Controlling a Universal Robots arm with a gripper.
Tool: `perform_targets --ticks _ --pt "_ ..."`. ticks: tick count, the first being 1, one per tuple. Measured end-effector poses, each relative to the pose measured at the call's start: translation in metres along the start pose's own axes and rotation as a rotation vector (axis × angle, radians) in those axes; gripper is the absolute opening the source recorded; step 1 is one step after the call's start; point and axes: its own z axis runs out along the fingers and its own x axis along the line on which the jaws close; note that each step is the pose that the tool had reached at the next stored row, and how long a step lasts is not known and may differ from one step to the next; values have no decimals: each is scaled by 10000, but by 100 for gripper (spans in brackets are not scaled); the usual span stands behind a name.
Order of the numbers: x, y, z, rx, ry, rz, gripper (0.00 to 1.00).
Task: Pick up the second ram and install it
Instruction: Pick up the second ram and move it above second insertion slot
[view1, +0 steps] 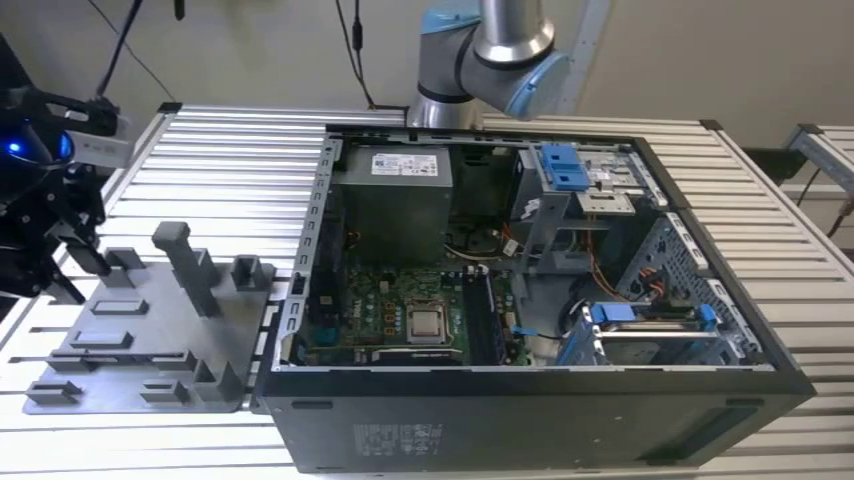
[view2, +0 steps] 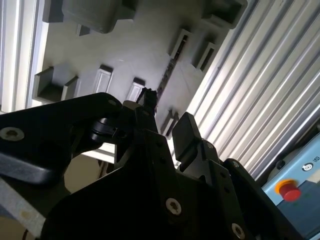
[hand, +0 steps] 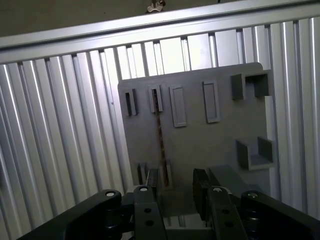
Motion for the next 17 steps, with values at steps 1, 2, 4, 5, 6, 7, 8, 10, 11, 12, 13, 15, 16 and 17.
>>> perform_targets --ticks 1,2,4,5,6,7,8,10,11,12,13,15,16,17 --pt "0 1 7 0 0 0 42" --pt "0 1 15 1 0 1 42" --pt "0 2 30 2 -1 0 42" --pt "0 3 38 1 -1 0 42" --pt "0 3 43 0 0 0 42" --pt "0 3 47 0 0 0 42" --pt "0 3 53 1 0 0 42" --pt "0 4 63 1 0 0 42" --pt "1 4 68 0 0 0 42" --pt "1 5 74 1 0 0 42" --pt "0 5 80 1 0 0 42" --pt "1 6 92 1 0 0 42" --pt "1 6 98 1 0 0 42" --pt "1 6 104 1 0 0 42"
